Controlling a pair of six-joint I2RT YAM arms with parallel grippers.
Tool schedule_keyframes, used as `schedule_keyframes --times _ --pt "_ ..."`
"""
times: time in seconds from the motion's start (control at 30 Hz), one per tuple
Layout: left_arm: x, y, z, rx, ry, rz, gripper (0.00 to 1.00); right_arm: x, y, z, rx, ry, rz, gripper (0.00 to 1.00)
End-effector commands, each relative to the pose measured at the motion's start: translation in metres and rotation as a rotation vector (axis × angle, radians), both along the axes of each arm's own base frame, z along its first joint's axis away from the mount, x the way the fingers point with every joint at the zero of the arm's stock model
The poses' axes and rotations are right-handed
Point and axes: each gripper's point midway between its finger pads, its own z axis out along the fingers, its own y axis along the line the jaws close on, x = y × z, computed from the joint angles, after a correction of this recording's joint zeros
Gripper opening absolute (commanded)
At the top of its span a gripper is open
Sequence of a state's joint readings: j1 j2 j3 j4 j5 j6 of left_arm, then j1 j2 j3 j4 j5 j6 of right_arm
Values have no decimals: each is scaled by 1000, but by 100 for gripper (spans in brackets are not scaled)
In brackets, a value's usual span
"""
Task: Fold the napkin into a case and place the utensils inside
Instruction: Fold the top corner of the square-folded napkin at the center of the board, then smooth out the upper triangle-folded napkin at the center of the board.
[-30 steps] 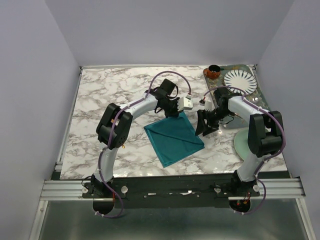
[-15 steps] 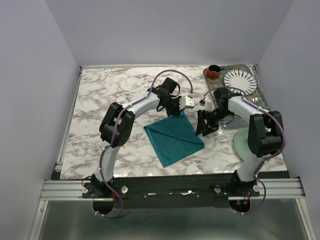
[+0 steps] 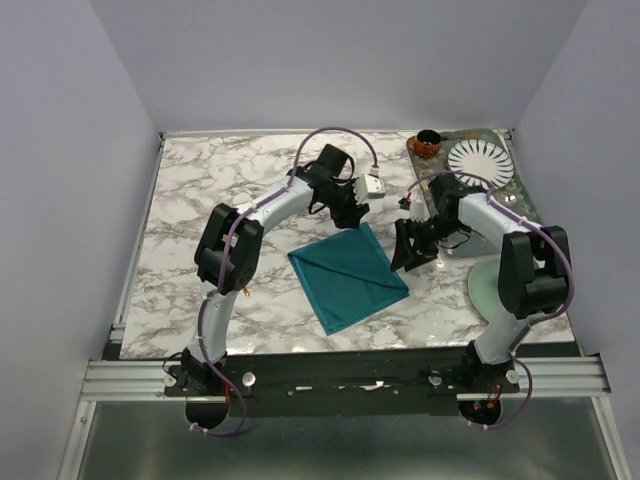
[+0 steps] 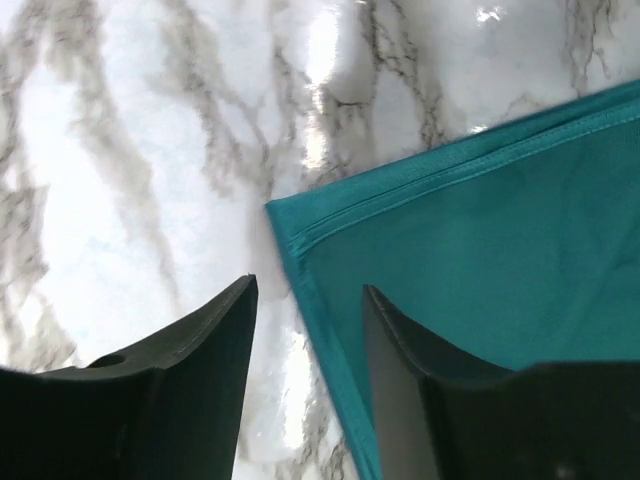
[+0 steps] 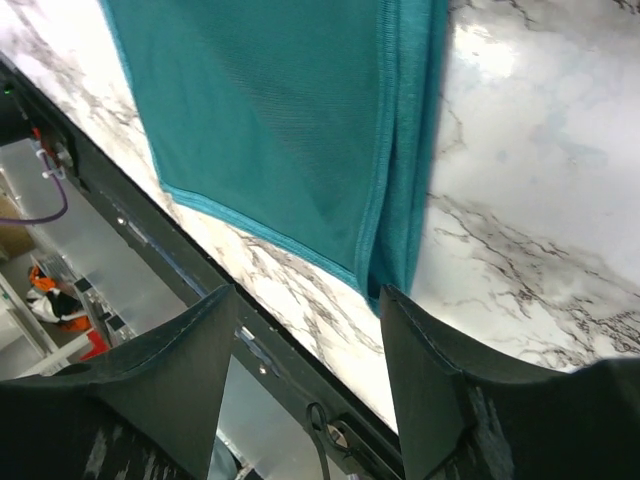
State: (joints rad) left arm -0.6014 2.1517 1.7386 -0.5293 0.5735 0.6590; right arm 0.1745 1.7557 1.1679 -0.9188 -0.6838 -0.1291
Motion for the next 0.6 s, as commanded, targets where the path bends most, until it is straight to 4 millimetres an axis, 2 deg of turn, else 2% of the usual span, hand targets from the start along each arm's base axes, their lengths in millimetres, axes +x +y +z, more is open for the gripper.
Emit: schedule_keyframes --times 0.0,0.03,0.07,0.1,0.13,0.17,0.2,0.23,0.27,0.33,0.37,0.43,0.47,0.57 --pt "21 31 86 -170 66 219 63 2 9 29 94 -86 35 68" --pt "18 39 105 -198 61 234 64 3 12 35 117 -109 41 68" --pt "9 51 98 -186 105 254 64 3 14 38 130 -120 46 68" --pt "5 63 99 -192 131 274 64 3 15 40 140 -128 51 68" --pt "-3 73 112 -211 139 291 64 3 17 42 155 -133 55 68" --pt "-19 86 95 -187 208 309 63 5 19 44 164 -148 59 66" --pt "-29 91 93 -196 245 313 61 5 22 45 171 -150 65 65" --pt "-36 104 100 -216 271 354 59 5 25 46 181 -150 71 64" --pt "-52 113 82 -200 346 379 54 9 28 46 187 -160 73 63" --pt "-68 124 82 -238 425 405 48 7 37 47 200 -151 88 61" --pt "-82 130 67 -232 507 442 42 9 40 46 205 -153 91 60" --pt "-93 133 65 -267 575 463 35 6 47 44 211 -143 106 58" --pt "-99 138 54 -276 624 502 31 7 50 43 211 -145 110 57" --pt "-107 135 47 -309 681 516 28 4 58 40 224 -131 115 57"
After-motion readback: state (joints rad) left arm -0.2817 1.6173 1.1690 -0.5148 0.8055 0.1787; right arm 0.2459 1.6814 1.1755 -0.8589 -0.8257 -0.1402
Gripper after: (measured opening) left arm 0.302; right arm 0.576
